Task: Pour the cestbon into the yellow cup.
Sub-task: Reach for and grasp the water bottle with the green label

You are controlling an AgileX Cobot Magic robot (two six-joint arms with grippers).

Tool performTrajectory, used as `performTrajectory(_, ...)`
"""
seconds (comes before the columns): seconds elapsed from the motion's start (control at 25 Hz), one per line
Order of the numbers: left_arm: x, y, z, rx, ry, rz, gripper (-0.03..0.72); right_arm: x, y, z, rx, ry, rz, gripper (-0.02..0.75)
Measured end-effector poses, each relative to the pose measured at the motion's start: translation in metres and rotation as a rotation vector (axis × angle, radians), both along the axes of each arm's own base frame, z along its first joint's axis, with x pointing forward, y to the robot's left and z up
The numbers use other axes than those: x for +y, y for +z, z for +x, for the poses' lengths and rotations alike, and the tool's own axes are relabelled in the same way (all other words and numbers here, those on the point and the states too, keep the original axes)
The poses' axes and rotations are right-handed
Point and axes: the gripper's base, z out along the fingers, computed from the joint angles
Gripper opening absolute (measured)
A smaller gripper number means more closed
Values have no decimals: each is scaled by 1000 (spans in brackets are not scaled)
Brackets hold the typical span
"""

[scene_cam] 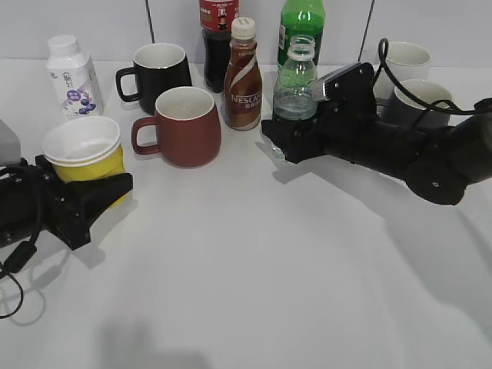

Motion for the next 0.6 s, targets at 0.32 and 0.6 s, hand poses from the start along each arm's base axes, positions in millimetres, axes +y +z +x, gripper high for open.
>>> performTrajectory(0.32, -26, 4, -4, -23, -100, -6, 379, 1, 2, 2, -18, 6, 21, 469)
performTrajectory(0.6, -65, 17, -2, -88, -196, -42, 379, 1, 2, 2, -39, 11, -1, 469)
